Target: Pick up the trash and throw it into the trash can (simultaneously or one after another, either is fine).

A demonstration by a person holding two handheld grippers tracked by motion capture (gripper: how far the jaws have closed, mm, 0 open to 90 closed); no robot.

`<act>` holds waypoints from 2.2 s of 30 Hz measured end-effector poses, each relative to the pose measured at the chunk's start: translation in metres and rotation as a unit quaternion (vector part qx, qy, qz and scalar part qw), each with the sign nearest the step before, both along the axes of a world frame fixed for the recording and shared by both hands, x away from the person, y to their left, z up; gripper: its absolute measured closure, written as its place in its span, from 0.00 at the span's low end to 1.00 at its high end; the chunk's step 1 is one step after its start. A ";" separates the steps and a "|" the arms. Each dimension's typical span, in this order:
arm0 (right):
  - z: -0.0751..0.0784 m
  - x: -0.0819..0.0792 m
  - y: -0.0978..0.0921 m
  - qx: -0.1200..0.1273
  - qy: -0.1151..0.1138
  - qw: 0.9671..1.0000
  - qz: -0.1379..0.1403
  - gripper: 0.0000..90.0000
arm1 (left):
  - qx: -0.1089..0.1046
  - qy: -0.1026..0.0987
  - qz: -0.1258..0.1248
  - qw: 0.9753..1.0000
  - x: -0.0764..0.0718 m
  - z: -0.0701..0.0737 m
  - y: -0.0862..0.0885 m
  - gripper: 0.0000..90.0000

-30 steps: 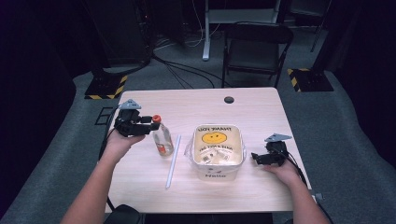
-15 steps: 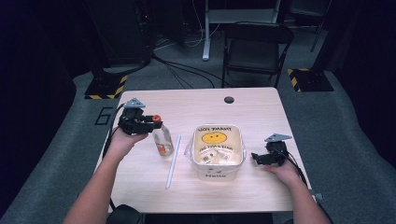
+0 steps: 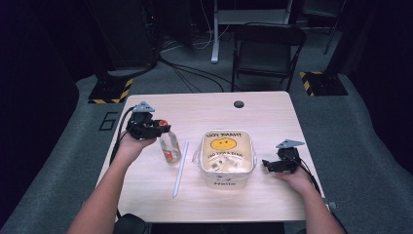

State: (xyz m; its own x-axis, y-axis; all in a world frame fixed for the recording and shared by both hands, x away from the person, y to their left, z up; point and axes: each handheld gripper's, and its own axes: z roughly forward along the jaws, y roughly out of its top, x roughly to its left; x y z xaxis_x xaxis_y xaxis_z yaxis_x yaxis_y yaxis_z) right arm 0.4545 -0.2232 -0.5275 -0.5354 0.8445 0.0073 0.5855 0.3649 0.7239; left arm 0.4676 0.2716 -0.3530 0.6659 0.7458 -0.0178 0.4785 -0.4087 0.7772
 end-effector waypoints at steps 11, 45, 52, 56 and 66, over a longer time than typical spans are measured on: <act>0.000 0.000 0.000 0.000 0.001 1.000 0.000 0.07 | 0.014 0.004 -0.001 1.000 0.000 0.005 -0.003 0.69; 0.000 0.000 0.000 0.001 0.001 1.000 0.001 0.07 | 0.032 -0.003 -0.031 0.999 -0.018 0.055 -0.011 0.69; 0.000 0.000 0.000 0.000 0.001 1.000 0.001 0.07 | 0.036 -0.006 -0.040 0.999 -0.022 0.064 -0.016 0.69; 0.000 0.000 0.000 0.001 0.001 1.000 0.001 0.07 | 0.034 -0.006 -0.043 0.998 -0.023 0.068 -0.018 0.69; 0.000 0.000 0.000 0.001 0.001 1.000 0.001 0.07 | 0.036 -0.015 -0.053 0.998 -0.028 0.088 -0.023 0.69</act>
State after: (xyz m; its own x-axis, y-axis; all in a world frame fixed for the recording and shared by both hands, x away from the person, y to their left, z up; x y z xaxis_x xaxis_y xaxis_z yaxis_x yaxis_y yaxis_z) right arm 0.4545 -0.2233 -0.5275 -0.5367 0.8437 0.0091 0.5862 0.3650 0.7233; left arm 0.4396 0.2484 -0.2651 0.7400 0.6703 0.0546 0.4066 -0.5106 0.7576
